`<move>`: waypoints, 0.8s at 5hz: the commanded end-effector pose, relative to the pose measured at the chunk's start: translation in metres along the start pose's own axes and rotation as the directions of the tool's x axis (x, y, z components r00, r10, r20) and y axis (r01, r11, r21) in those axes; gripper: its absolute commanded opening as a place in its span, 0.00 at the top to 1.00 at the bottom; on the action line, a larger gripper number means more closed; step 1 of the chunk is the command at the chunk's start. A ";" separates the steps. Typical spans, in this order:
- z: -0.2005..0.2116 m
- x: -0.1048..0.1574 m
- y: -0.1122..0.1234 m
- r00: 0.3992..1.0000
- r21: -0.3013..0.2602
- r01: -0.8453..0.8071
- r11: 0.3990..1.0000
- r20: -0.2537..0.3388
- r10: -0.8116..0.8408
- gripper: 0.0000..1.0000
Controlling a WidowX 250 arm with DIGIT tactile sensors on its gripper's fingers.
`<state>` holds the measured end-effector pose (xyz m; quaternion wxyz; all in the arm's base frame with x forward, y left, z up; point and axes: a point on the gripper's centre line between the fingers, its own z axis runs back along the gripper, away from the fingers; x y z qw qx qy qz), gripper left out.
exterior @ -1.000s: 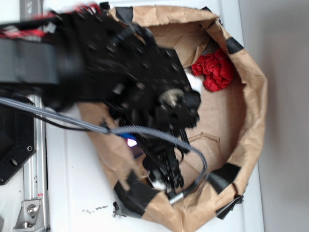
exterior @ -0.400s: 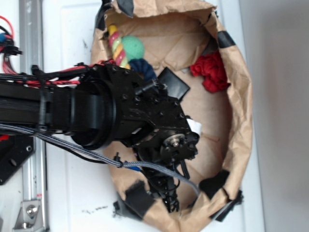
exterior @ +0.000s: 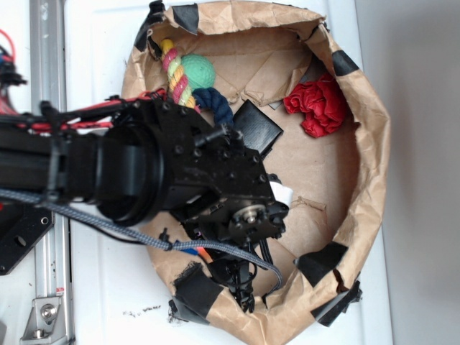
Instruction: Grab the green sponge.
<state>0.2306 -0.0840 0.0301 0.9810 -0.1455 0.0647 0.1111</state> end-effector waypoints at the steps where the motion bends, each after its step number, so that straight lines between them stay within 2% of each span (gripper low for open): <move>1: 0.111 0.027 0.001 0.888 0.146 0.295 0.944 0.323 -0.328 1.00; 2: 0.139 0.040 0.010 0.863 0.127 0.348 0.929 0.343 -0.370 1.00; 3: 0.167 0.034 0.016 0.835 0.263 0.357 0.896 0.340 -0.432 1.00; 4: 0.173 0.031 0.020 0.848 0.254 0.342 0.905 0.331 -0.414 1.00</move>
